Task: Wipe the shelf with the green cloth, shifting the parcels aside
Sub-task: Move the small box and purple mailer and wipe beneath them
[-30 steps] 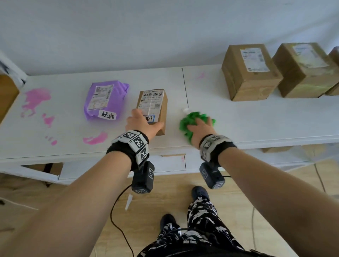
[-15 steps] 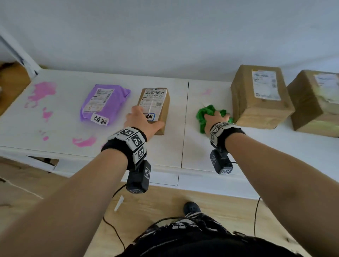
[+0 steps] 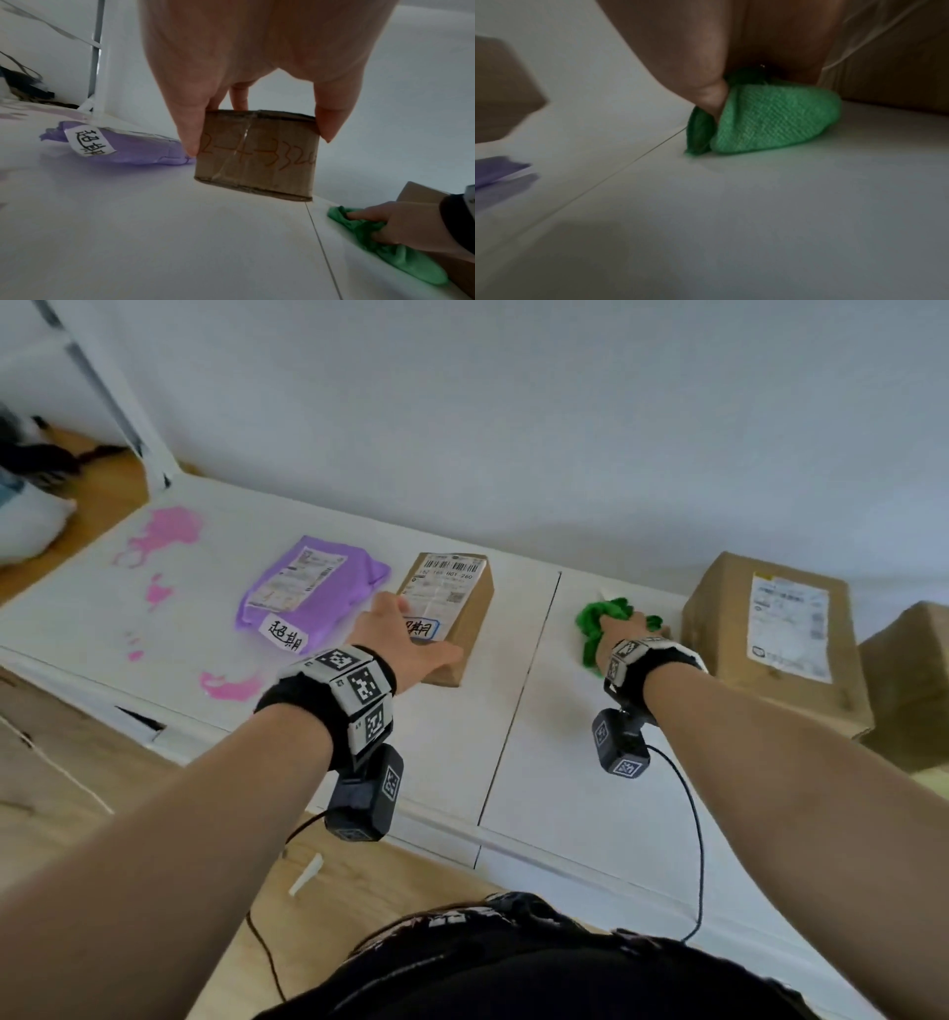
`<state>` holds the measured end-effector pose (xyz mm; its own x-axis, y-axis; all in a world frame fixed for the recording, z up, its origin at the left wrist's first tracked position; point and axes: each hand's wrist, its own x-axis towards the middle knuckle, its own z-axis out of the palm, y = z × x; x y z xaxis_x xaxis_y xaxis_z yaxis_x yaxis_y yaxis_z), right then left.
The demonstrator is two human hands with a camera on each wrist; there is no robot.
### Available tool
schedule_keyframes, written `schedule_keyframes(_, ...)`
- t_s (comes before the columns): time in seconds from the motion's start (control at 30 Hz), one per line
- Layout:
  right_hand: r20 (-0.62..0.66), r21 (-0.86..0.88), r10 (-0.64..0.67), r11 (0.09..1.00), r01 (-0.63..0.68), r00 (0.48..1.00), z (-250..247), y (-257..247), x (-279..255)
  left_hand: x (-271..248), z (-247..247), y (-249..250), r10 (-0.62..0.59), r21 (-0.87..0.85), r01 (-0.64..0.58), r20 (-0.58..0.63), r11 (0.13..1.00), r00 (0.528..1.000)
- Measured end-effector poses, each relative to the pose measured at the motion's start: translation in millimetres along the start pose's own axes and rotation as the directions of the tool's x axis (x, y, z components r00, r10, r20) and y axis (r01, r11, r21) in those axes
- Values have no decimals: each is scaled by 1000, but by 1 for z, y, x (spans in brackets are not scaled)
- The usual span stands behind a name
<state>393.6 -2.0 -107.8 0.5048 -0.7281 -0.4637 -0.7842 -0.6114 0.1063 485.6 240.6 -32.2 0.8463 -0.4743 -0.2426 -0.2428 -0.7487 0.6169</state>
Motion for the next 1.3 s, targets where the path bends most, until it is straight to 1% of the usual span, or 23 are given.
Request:
schedule_keyframes(0.07, 7, -5, 34, 999, -34, 999, 2, 12, 44, 1, -1, -3, -6, -5, 6, -23, 1000, 1000)
schedule_keyframes(0.17, -45, 129, -19, 991, 24, 999, 14, 23, 126, 2, -1, -7, -16, 0, 16, -48, 1000, 999)
schedule_keyframes(0.2, -46, 138, -27, 990, 33, 999, 9, 17, 132, 4, -1, -7, -19, 2, 19, -53, 1000, 998)
schedule_keyframes(0.27, -46, 127, -31, 991, 37, 998, -14, -4, 93, 7, 1, -6, -33, -9, 33, -65, 999, 997)
schedule_keyframes(0.33, -116, 80, -183, 978, 193, 976, -31, -30, 40, 10, 3, -4, -44, -15, 43, -88, 999, 995)
schedule_keyframes(0.37, -130, 1, -295, 955, 298, 946, -29, -44, 25, 12, 4, -3, -54, -13, 53, -101, 999, 993)
schedule_keyframes(0.43, -87, -8, -417, 909, 418, 905, -21, -71, 4, 14, 7, 0, -67, 0, 67, -121, 998, 990)
schedule_keyframes(0.47, -49, 62, -425, 902, 427, 904, -17, -82, -2, 15, 8, 2, -66, 11, 68, -125, 998, 990)
schedule_keyframes(0.5, -9, 153, -426, 894, 422, 905, -13, -89, -1, 16, 9, 5, -66, 21, 69, -126, 997, 990)
schedule_keyframes(0.53, -3, 214, -433, 880, 424, 901, -11, -91, 3, 17, 9, 7, -68, 25, 72, -124, 997, 990)
schedule_keyframes(0.57, -8, 226, -431, 878, 421, 902, -11, -85, 6, 17, 10, 8, -72, 24, 75, -120, 997, 990)
schedule_keyframes(0.63, -49, 140, -381, 913, 384, 923, -19, -60, 18, 17, 12, 11, -70, 21, 72, -113, 997, 991)
schedule_keyframes(0.7, -83, 52, -282, 957, 287, 956, -27, -27, 36, 15, 14, 12, -58, 24, 61, -108, 998, 992)
schedule_keyframes(0.73, -90, 18, -210, 977, 212, 974, -30, -12, 49, 14, 14, 12, -55, 23, 57, -107, 998, 993)
schedule_keyframes(0.77, -79, 3, -142, 990, 143, 987, -33, 0, 60, 13, 14, 12, -51, 16, 53, -106, 998, 993)
schedule_keyframes(0.8, -60, -4, -113, 994, 113, 992, -35, 8, 74, 12, 14, 12, -47, 7, 48, -105, 999, 993)
schedule_keyframes(0.83, -40, 33, -92, 995, 94, 995, -38, 10, 82, 10, 13, 11, -43, 1, 43, -104, 999, 994)
schedule_keyframes(0.9, -27, -17, -147, 989, 147, 989, -41, 1, 95, 6, 12, 9, -46, -7, 45, -115, 999, 992)
schedule_keyframes(1.0, -78, -7, -296, 955, 297, 952, -42, -36, 83, 1, 9, 6, -52, 4, 53, -140, 999, 989)
schedule_keyframes(1.13, -9, -58, -469, 882, 467, 883, -40, -79, 23, -4, 5, 4, -50, 6, 52, -150, 999, 987)
schedule_keyframes(1.2, 3, -58, -516, 855, 515, 857, -28, -92, 3, -4, 3, 4, -46, -1, 46, -160, 999, 986)
schedule_keyframes(1.27, -13, -30, -594, 804, 594, 804, -16, -92, -14, -3, 2, 4, -49, -5, 49, -158, 999, 986)
schedule_keyframes(1.3, -17, 11, -600, 799, 601, 799, -13, -85, -18, -3, 2, 3, -51, -3, 51, -154, 999, 987)
